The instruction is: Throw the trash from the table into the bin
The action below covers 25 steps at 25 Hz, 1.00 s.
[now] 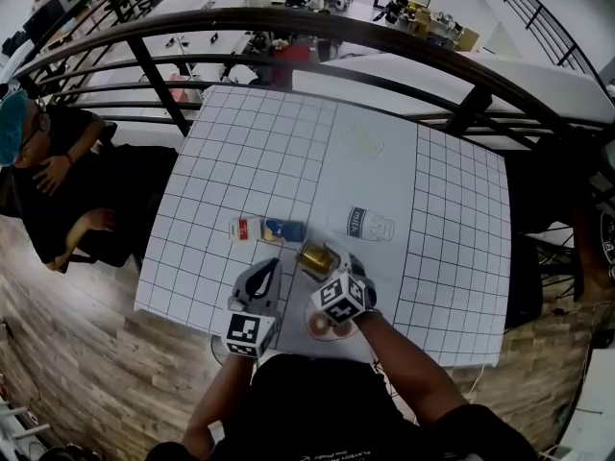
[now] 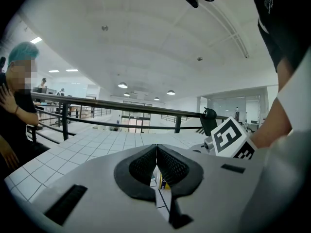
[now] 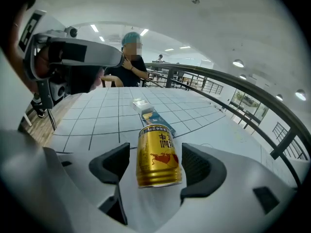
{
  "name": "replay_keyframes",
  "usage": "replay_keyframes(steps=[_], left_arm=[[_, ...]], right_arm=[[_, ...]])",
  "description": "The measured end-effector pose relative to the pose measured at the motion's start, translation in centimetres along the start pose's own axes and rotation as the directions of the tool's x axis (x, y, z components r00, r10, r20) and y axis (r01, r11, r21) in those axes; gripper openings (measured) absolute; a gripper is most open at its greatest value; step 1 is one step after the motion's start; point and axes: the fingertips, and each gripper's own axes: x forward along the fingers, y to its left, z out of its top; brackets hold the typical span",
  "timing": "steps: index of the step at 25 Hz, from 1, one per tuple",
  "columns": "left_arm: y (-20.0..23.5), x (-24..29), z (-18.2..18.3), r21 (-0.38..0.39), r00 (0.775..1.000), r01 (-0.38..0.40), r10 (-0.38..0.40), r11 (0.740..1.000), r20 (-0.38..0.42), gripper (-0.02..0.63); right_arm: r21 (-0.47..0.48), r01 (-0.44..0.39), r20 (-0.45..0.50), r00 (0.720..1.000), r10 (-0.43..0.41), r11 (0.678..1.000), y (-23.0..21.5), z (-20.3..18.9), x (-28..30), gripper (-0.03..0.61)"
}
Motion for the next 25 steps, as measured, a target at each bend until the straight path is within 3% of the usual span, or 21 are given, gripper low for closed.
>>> replay_keyframes(steps=[8,18,25], left_arm=[[0.8,-0.5,-0.2,-0.008,1.000,-0.020,0.020,1.000,-0.002,0.023],[0.6,-1.6,-0.4,-0.028,0.999,-0.039,0.039,0.999,-0.009,0.023],[0.3,-2.0,1.1,-0.041,0.998,-0.051,0.052,0.998,0.023,0.023]], right_arm=[[-0.063,-0.014,-0.057,0.998,0.010,0.998,-0.6,-1.4,1.7,0.324],[-0.047,-0.065,-0.084,0.995,0.061,0.997,-0.7,-1.5,1.9,0.324],[-0.014,-0.049,-0.004,0.999,0.049,0.999,-0.8,-0.1,-0.1,0.324]])
